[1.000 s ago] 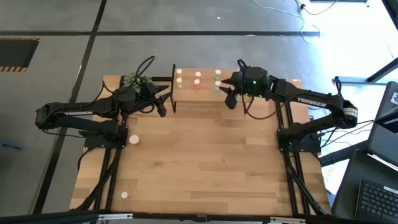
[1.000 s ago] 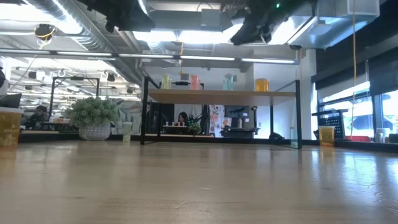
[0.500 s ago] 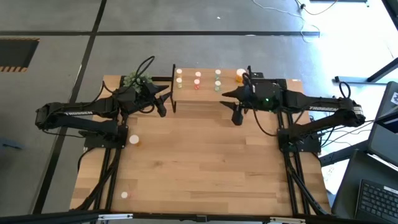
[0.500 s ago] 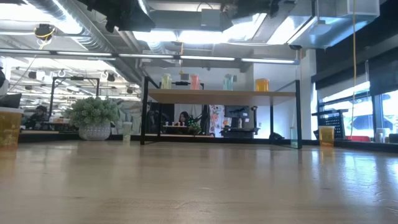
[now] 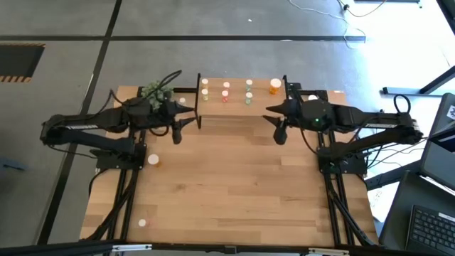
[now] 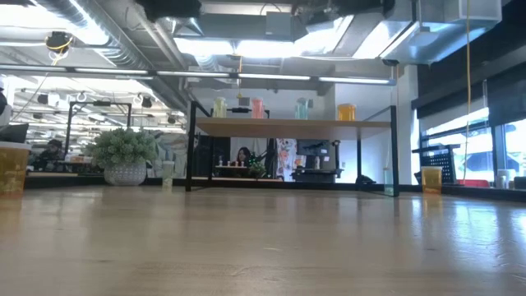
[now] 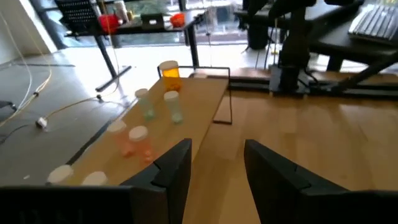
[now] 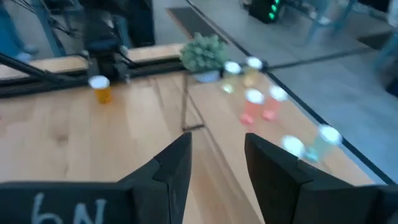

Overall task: Pick and place medicine bottles onto shelf by color
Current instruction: Put the yellow pill bottle on the shelf aligned with the other yellow pill bottles

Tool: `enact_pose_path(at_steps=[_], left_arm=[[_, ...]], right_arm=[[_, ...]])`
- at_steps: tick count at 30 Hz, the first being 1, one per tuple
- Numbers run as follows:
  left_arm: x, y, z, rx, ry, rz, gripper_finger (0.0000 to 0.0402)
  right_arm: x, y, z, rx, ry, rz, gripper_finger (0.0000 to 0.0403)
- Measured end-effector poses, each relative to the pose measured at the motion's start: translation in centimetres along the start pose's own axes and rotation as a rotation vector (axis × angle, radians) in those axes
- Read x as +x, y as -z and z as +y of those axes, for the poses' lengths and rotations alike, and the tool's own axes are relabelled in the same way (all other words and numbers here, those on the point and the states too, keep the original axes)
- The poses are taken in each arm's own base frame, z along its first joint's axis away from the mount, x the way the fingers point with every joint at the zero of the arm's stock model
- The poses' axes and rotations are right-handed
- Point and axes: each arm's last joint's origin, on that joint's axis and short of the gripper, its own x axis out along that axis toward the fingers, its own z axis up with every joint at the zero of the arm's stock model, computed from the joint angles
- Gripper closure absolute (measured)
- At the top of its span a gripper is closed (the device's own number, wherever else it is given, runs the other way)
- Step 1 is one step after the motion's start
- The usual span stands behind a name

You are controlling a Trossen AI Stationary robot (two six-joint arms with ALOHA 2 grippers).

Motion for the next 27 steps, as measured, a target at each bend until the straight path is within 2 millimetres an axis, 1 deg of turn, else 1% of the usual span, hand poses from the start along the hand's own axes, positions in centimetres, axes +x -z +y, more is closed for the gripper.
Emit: enact_pose_path(at_steps=[5,9,11,13,18,22,27], left_arm=[[-1.6,-2.3,0.2,-0.029,-0.068,0.135,0.0260],[-2.5,-3.2,0.4,-0.112,-0.092,0.227,0.0260],[-2.8,-2.8,0.1,-0.140,-0.083,0.295,0.0260],[-2.9,-2.4,-0.2,-0.211,-0.081,0.347,0.0260],[-3.0,-1.0,-0.3,-0.379,-0.172,0.477,0.0260],[-2.1,-0.3,0.0,-0.492,-0.280,0.520,0.0260],[-0.6,0.3,1.3,-0.578,-0.354,0.575,0.0260]], right_arm=[[-1.3,0.8,-0.9,0.040,0.113,0.066,0.0251],[-2.2,1.2,-1.4,0.097,0.123,0.088,0.0251],[-2.4,1.4,-1.5,0.091,0.100,0.110,0.0251],[-2.5,1.4,-1.5,0.079,0.080,0.120,0.0251],[-2.5,1.4,-1.5,0.071,0.078,0.120,0.0251],[-2.5,1.4,-1.5,0.071,0.077,0.119,0.0251],[-2.5,1.4,-1.4,0.072,0.076,0.118,0.0251]])
